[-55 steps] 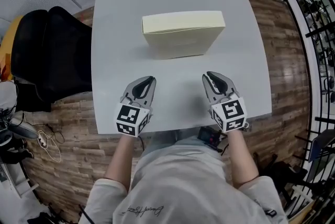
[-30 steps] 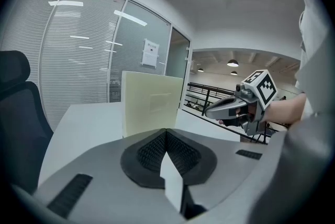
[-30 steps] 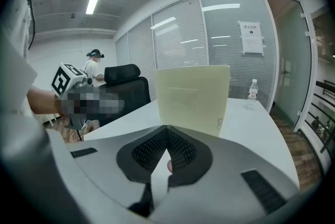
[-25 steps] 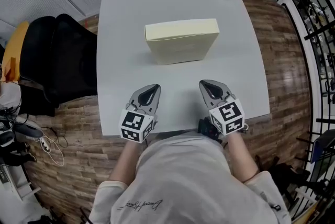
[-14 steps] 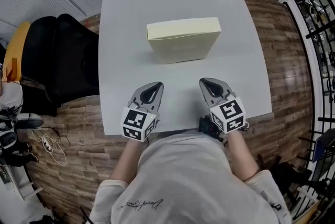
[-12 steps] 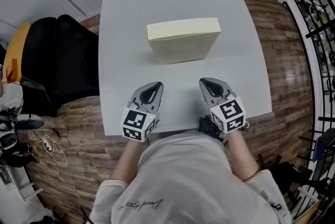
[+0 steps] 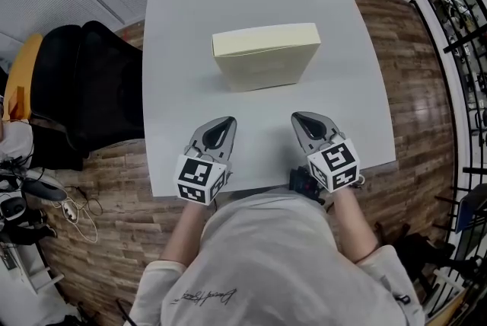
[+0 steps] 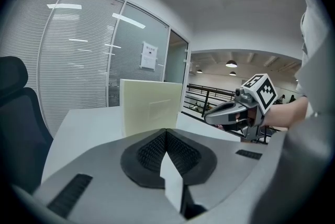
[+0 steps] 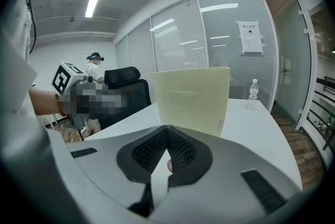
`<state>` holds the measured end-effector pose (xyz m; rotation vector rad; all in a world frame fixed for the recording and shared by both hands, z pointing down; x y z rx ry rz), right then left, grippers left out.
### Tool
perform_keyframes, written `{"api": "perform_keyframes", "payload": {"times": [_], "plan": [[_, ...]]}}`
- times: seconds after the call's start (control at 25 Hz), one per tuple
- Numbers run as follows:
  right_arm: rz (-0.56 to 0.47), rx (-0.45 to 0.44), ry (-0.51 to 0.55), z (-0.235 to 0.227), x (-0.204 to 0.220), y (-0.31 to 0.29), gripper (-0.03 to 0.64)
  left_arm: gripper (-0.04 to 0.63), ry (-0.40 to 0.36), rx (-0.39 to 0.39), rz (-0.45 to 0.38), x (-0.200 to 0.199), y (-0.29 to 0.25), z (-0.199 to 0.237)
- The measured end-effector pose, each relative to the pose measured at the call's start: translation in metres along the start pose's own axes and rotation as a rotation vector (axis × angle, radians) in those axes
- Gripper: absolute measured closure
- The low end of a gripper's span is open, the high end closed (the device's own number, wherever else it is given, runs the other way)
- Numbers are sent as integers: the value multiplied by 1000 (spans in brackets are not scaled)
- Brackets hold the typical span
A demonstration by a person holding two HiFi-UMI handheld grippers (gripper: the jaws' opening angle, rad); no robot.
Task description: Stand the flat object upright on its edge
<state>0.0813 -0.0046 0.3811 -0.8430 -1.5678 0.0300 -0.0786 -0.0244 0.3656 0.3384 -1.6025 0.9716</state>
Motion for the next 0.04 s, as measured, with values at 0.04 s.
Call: {"api": "perform_keyframes", "payload": {"times": [0.04], "plan": [[0,1,-1,-1,-1,1,592,584,0,1,-1,-1,0,0]]}}
Point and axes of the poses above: the fingertips, and each gripper's own axes: y backward along the fingers, z to its left, x out of its underside, the point moved 2 cm from there along y, backward along the fingers, and after that the axes turned 7 degrees about -y, right-handed, at the moved point
